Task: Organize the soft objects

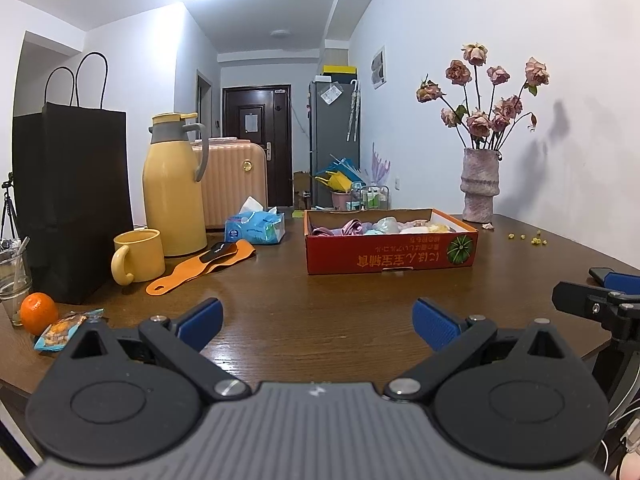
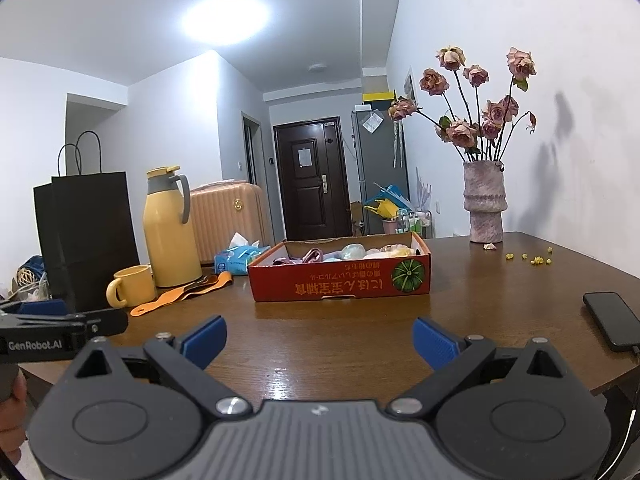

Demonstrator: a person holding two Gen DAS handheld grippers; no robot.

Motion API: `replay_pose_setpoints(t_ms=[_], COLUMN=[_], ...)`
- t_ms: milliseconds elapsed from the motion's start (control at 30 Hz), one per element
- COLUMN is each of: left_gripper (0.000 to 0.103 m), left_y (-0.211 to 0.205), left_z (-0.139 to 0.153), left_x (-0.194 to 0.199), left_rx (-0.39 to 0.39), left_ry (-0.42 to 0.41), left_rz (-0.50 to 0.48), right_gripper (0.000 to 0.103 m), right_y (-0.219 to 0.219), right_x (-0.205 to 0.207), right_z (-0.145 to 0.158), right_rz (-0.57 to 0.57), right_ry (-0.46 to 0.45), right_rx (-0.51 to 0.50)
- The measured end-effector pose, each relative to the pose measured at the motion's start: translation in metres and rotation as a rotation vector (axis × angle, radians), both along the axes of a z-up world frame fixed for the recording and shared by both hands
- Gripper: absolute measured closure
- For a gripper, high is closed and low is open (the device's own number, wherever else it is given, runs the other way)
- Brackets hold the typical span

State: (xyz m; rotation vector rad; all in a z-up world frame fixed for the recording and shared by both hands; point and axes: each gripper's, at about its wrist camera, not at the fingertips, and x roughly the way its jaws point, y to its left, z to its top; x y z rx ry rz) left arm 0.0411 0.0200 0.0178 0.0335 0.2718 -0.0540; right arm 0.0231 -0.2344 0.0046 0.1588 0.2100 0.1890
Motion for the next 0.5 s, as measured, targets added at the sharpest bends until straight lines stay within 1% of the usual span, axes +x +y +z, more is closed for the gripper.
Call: replay_pose_setpoints(t_ms=[500], left_gripper=[0.000], left_y=[0.0016], left_z=[0.0010], left_x=[0.0006], left_rx=[0.003], left_ry=[-0.004], left_rz=[0.011], right_gripper=[0.003], right_y=[0.0023], right_x=[-0.0020], right_z=[-0.0009], right_rz=[0.001], right_ry=[0.000], right_rx=[-0.008])
